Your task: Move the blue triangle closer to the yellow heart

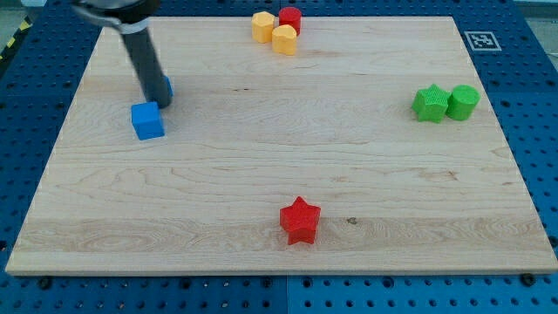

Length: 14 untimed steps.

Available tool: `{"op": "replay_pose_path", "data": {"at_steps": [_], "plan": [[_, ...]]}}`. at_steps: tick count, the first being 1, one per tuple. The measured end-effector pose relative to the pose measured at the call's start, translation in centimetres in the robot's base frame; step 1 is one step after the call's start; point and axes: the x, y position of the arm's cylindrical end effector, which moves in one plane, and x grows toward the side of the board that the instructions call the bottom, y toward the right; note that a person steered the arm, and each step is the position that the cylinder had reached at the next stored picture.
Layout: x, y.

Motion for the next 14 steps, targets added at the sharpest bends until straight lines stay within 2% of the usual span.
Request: {"op": "replay_pose_path", "data": {"at_steps": [1,2,3,5,7,11,14], "plan": [[-1.6,0.9],[0.4,1.9],[0.7,1.4],[0.1,-4.3],[-3.5,-5.3],[-4.6,-1.2],[-6.8,6.6]]}}
